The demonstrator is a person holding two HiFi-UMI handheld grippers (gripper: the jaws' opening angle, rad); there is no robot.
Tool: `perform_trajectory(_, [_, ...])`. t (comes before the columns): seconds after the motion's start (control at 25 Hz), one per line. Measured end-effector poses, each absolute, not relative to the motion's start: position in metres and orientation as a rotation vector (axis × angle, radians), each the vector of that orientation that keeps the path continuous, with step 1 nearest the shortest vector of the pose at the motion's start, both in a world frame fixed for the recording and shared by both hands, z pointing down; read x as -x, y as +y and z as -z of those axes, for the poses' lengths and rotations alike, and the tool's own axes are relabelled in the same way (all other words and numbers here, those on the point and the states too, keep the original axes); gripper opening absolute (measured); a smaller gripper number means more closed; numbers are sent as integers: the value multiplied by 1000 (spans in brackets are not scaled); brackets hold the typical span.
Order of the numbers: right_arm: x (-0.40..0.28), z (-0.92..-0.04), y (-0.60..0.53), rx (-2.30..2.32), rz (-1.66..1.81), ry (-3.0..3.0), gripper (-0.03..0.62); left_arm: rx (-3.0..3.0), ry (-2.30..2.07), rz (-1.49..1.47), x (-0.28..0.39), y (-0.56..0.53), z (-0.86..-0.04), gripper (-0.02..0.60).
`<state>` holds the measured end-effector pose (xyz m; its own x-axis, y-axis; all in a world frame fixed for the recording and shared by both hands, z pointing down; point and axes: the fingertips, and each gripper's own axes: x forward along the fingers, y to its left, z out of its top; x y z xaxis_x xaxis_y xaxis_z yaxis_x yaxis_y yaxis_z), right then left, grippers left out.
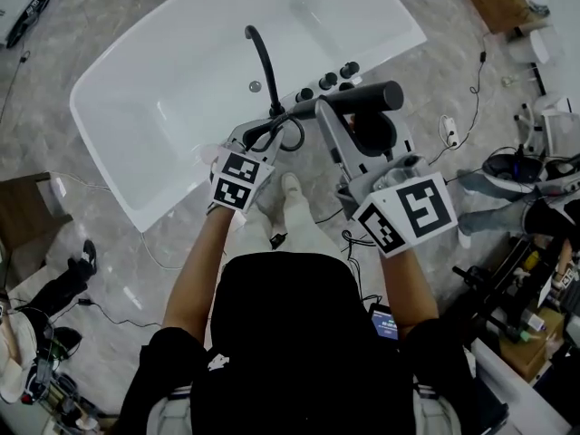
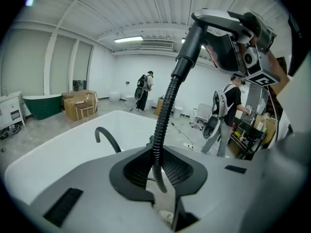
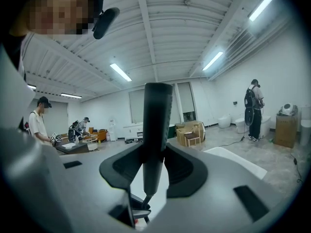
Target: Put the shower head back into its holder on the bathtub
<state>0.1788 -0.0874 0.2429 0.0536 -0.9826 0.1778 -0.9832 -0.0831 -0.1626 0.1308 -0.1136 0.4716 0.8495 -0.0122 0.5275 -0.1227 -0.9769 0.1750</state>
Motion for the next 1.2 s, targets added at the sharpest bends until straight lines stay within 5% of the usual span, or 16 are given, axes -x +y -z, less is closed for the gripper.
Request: perform_trajectory(1.2, [-127,-211,-131,-2064,-419,-2507,149,-2879,-695,-764,-13,-195,-387,72])
